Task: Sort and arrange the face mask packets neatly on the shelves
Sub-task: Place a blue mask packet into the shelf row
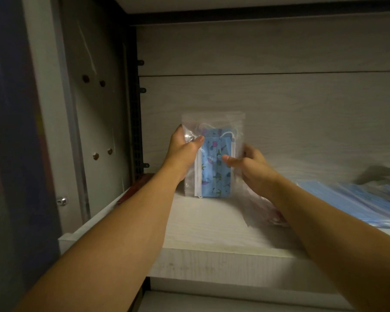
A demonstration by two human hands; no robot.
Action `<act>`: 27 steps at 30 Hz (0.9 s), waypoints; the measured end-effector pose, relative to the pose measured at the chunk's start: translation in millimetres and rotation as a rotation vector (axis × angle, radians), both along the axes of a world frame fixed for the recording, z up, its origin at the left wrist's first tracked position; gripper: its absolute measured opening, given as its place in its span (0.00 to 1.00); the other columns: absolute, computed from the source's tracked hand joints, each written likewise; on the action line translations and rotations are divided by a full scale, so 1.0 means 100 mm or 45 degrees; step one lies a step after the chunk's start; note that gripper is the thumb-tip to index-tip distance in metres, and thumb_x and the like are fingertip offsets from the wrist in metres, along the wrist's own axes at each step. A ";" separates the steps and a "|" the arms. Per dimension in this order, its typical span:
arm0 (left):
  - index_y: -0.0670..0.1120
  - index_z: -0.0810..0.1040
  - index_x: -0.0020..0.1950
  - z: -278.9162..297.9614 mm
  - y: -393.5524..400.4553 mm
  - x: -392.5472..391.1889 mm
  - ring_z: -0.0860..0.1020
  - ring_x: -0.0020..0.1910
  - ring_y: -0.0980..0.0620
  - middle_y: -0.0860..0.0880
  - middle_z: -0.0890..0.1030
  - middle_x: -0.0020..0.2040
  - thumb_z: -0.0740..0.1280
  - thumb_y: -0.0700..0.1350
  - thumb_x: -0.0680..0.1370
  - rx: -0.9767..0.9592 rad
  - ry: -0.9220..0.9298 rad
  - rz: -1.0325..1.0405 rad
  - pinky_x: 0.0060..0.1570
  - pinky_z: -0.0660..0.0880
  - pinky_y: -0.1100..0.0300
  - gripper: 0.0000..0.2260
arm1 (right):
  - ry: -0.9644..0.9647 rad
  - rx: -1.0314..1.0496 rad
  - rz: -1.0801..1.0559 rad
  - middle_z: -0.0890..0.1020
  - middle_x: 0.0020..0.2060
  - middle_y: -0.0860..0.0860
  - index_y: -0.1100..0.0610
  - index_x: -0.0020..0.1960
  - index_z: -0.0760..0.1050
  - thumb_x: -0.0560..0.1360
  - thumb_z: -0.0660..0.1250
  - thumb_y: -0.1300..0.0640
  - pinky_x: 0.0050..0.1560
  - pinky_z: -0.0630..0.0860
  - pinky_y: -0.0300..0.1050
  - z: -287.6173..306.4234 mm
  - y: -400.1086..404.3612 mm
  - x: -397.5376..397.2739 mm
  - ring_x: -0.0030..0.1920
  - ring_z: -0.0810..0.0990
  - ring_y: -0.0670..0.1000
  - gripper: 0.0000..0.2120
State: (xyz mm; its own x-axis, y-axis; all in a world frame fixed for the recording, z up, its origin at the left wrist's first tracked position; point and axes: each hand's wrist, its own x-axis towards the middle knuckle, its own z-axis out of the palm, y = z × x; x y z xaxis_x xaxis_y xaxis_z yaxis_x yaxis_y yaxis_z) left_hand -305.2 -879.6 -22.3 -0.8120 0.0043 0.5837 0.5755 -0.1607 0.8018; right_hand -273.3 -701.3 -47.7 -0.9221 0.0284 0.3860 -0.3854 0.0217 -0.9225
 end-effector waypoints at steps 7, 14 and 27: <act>0.49 0.79 0.55 0.02 0.02 0.02 0.85 0.50 0.46 0.46 0.85 0.51 0.67 0.40 0.80 0.160 -0.028 -0.122 0.48 0.82 0.51 0.06 | 0.021 0.070 -0.130 0.84 0.56 0.53 0.58 0.64 0.74 0.77 0.71 0.64 0.54 0.82 0.52 -0.01 -0.02 -0.01 0.56 0.84 0.54 0.16; 0.49 0.78 0.54 0.02 0.03 -0.01 0.85 0.50 0.49 0.47 0.85 0.52 0.65 0.42 0.83 0.069 0.060 0.046 0.47 0.82 0.54 0.04 | 0.018 0.076 -0.152 0.84 0.55 0.53 0.57 0.64 0.74 0.78 0.71 0.62 0.47 0.80 0.46 0.01 -0.03 0.01 0.54 0.84 0.53 0.16; 0.52 0.81 0.54 0.03 -0.11 0.04 0.85 0.47 0.51 0.50 0.85 0.47 0.69 0.41 0.76 -0.332 -0.060 0.183 0.53 0.82 0.47 0.09 | 0.000 0.110 -0.205 0.83 0.51 0.50 0.57 0.62 0.74 0.78 0.71 0.61 0.35 0.77 0.37 0.02 -0.04 0.02 0.48 0.83 0.47 0.14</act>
